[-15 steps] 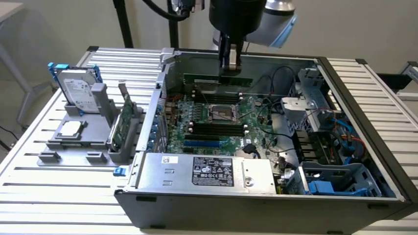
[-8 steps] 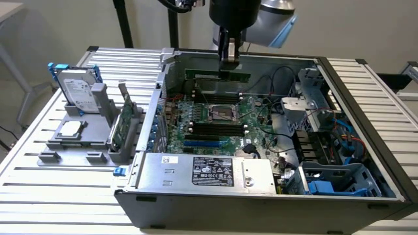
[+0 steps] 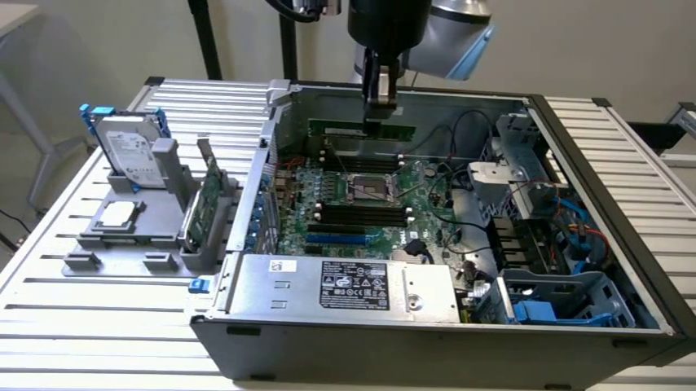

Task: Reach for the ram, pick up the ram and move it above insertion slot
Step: 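Pick up the ram and move it above insertion slot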

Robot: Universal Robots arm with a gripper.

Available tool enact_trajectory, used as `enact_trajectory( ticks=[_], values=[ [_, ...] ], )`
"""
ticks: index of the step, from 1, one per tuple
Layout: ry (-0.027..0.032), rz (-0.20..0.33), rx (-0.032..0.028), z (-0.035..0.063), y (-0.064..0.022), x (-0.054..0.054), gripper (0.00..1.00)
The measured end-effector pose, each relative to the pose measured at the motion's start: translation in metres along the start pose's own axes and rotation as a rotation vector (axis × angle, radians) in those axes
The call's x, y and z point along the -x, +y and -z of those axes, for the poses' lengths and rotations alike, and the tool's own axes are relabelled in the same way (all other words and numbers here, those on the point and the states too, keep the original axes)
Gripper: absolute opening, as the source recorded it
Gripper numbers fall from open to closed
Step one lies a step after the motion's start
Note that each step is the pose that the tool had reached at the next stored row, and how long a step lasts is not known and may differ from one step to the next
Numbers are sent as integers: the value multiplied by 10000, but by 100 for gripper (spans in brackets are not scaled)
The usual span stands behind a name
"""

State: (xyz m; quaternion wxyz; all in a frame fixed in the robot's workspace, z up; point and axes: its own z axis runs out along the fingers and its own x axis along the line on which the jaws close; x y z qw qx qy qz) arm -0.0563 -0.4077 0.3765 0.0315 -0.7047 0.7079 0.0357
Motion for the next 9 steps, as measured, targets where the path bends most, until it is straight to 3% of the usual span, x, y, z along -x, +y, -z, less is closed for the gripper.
enact_trajectory(
  ticks=[2,9],
  values=[
    [57,0,-1,-20,-4,14,13],
    [63,0,-1,-22,-7,18,13]
  ],
)
